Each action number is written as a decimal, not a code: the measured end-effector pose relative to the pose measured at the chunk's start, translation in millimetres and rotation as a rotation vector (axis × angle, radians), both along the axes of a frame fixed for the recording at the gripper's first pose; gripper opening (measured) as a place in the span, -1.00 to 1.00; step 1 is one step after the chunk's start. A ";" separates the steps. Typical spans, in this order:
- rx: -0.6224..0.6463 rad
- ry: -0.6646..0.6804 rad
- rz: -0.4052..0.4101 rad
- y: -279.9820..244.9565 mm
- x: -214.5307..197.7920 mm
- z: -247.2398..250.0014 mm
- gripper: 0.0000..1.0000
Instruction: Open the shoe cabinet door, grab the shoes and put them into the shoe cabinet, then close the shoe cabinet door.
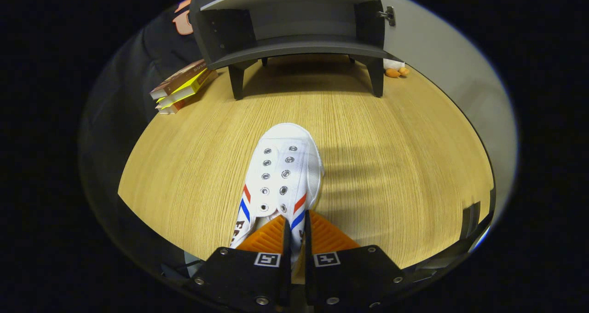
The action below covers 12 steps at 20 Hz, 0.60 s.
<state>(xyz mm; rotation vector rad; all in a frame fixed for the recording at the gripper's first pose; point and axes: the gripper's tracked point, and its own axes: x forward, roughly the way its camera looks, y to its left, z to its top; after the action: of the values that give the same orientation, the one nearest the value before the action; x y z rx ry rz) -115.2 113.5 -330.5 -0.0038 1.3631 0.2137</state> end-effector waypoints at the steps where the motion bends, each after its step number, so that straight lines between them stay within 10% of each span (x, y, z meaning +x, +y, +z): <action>1: -0.007 0.004 0.007 0.4 0.7 1.6 -0.88; 12: -0.056 -0.050 -0.019 6.4 35.6 56.3 -0.94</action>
<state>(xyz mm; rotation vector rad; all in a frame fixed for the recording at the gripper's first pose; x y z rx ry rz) -79.6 119.9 -274.2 -0.0426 1.3186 0.1584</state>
